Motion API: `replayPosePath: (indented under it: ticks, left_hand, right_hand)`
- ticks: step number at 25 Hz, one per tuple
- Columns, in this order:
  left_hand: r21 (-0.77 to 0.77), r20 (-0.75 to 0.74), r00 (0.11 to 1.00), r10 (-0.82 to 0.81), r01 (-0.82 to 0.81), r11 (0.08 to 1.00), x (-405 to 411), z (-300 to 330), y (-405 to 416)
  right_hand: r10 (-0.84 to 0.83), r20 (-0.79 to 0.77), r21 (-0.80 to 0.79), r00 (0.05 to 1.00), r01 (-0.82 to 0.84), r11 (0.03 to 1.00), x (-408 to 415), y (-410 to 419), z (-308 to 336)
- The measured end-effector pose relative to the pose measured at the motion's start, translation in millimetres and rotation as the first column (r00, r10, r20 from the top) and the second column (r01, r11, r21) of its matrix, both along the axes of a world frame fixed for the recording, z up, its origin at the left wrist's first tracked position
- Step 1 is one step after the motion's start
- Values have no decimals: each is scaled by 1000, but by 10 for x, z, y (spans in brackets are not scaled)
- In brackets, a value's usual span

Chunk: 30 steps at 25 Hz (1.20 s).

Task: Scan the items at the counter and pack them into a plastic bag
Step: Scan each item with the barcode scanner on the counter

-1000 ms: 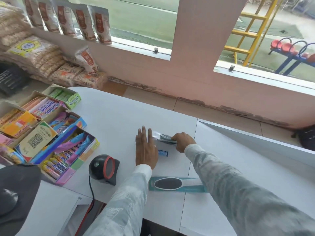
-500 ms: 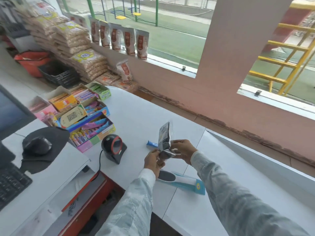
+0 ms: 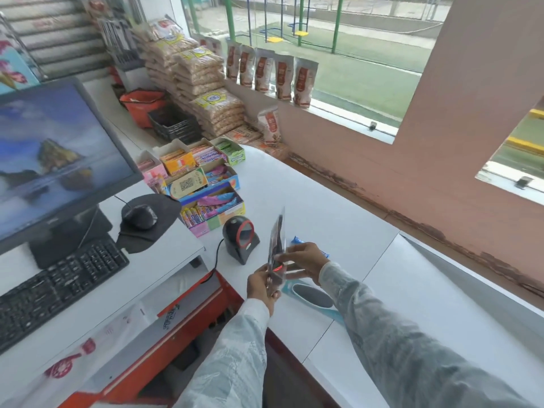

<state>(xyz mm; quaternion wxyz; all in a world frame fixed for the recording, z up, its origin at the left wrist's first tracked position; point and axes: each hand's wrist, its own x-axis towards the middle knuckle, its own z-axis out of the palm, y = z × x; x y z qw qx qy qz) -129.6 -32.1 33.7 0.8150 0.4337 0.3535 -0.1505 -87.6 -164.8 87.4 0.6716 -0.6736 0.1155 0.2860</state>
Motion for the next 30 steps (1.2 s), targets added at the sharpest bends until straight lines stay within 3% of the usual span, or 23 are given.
replayPosePath:
  ticks: [8,11,13,15,16,18,19,22,24,26,30]
  left_hand:
    - [48,-37,999,35,-33,998,108,-4,-38]
    - [166,-84,996,-6,20,986,171,-25,49]
    - [279,-111,989,-101,129,952,296,-99,90]
    - [515,-115,958,-262,283,809,449,-147,79]
    - [662,-128,918,-376,361,657,539,-185,63]
    - [846,-162,793,-587,418,331,717,-176,-25]
    - [889,-168,720,-673,406,212,797,-161,-78]
    - [949,-201,528,-825,314,-30,1067,-142,-208]
    - [964,-234,449,-862,225,-145,1191,-185,-242]
    - [961,-271,414,-869,165,-221,1304,-252,-275]
    - [956,-289,356,-889,149,-251,1552,-456,-345]
  right_hand:
    - [6,8,-26,1000,-5,1000,130,24,-5]
    - [29,-2,-77,1000,-29,997,203,129,-20]
    - [30,33,-208,999,-23,978,311,74,-6]
    - [17,150,-400,988,45,916,428,-118,38]
    - [4,234,-499,972,117,859,486,-256,68]
    - [13,368,-700,930,267,662,566,-587,107]
    - [57,386,-787,921,296,542,572,-744,99]
    - [156,317,-930,936,274,245,540,-1104,-88]
    - [180,252,-961,951,223,165,468,-1213,-297]
    - [209,173,-978,963,144,148,429,-1250,-490]
    - [260,176,-971,949,123,207,464,-1133,-680]
